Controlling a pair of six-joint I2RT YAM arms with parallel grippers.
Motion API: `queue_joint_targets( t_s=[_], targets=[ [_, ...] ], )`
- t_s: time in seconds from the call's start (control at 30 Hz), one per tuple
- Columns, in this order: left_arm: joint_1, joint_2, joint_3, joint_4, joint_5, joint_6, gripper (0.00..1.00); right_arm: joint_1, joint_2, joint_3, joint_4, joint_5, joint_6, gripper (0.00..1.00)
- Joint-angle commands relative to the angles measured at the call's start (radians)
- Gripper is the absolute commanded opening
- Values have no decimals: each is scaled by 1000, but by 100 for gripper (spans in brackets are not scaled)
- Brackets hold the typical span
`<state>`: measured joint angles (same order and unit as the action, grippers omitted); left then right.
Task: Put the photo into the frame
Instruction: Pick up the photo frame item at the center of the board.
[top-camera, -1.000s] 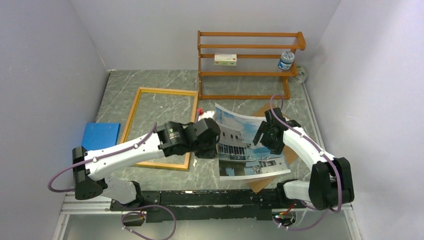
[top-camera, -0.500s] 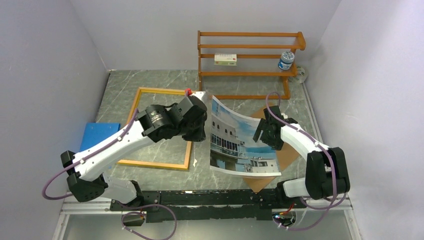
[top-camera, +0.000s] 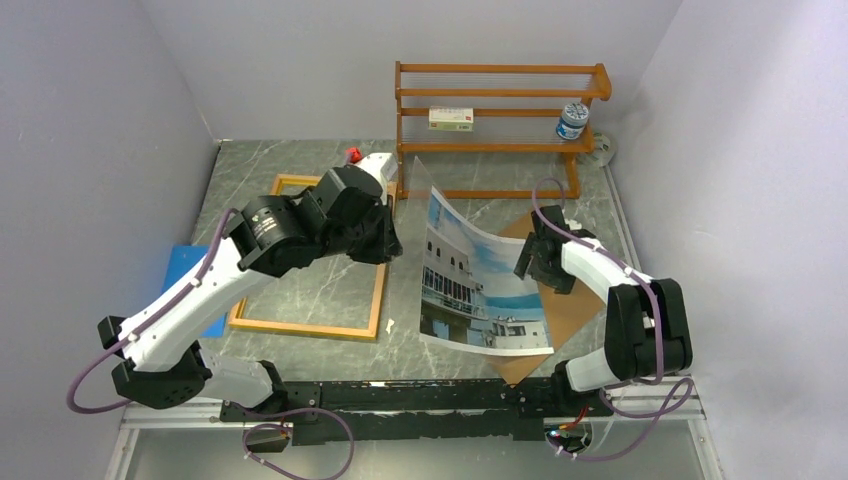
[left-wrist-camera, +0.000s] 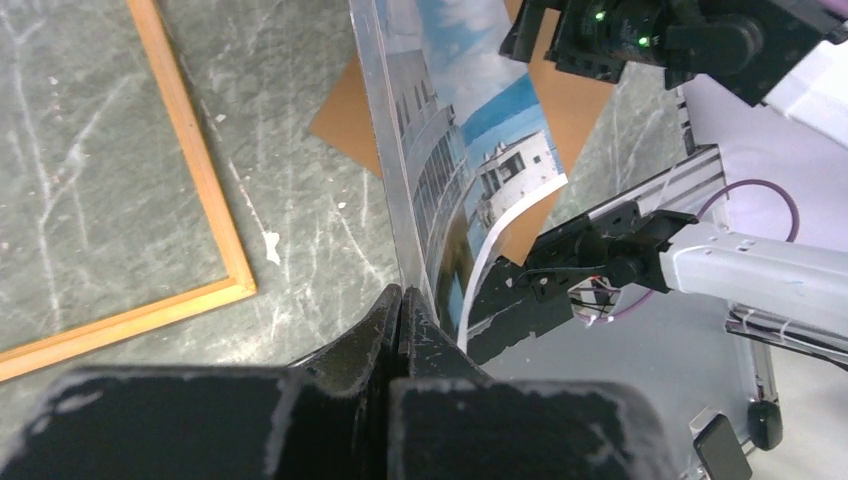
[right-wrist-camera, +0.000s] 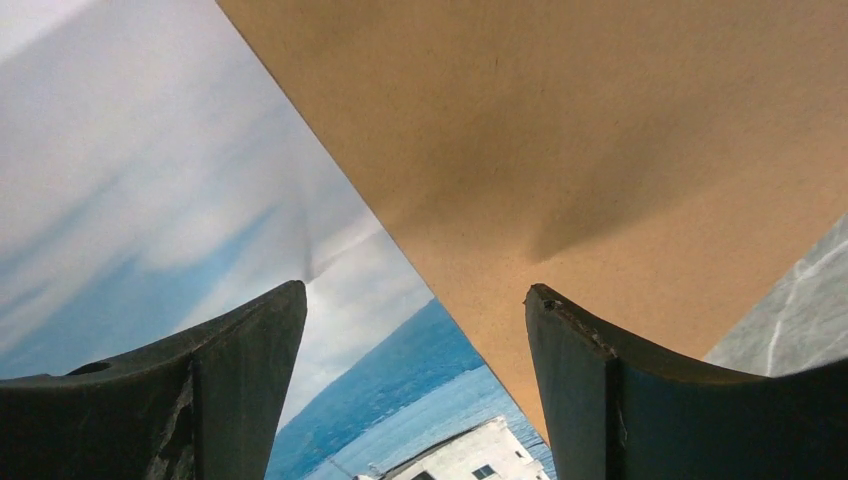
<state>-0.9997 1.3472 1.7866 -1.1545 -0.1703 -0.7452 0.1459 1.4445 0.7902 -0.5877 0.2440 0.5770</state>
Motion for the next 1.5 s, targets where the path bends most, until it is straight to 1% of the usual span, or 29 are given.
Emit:
queue_joint_targets(
  t_s=[0.0, 0.1, 0.17, 0.3, 0.37, 0.43, 0.6, 0.77, 0.87, 1.0, 1.13, 1.2, 1.3, 1.4, 1.47],
  targets=[
    [14, -27, 82, -75, -47, 61, 3, -6, -17, 81, -21, 78, -31, 84],
    [20, -29, 120, -124, -76, 88, 2, -6, -45, 124, -45, 52, -28, 84],
    [24, -38, 126, -129, -76, 116, 2, -7, -67, 149, -54, 14, -18, 84],
    [33, -56, 13, 19, -30, 147, 3, -6, -130, 187, -83, -99, 27, 83],
    [36, -28, -10, 34, -24, 145, 3, -6, -169, 176, -55, -158, 22, 83],
    [36, -10, 1, 1, -57, 152, 3, -6, -197, 174, -24, -218, 0, 83],
    [42, -25, 50, -78, -204, 204, 3, -6, -245, 180, 17, -386, -49, 83],
    [44, -56, 94, -76, -248, 300, 3, -5, -322, 150, 145, -606, -79, 82],
    [44, -62, 144, -78, -285, 365, 3, -2, -354, 149, 224, -699, -81, 83],
    [44, -53, 212, -43, -336, 453, 3, 20, -363, 182, 300, -740, -71, 87],
    [44, -49, 236, 31, -303, 551, 2, 75, -346, 246, 322, -744, -100, 90],
    [44, -53, 236, 54, -287, 591, 3, 120, -338, 279, 334, -717, -128, 91],
    [44, -71, 217, 92, -251, 646, 2, 202, -324, 328, 353, -627, -201, 92],
    [44, -77, 207, 111, -220, 673, 3, 230, -286, 365, 400, -674, -236, 92],
    [44, -76, 216, 106, -211, 683, 2, 237, -267, 367, 467, -720, -253, 92]
  ],
)
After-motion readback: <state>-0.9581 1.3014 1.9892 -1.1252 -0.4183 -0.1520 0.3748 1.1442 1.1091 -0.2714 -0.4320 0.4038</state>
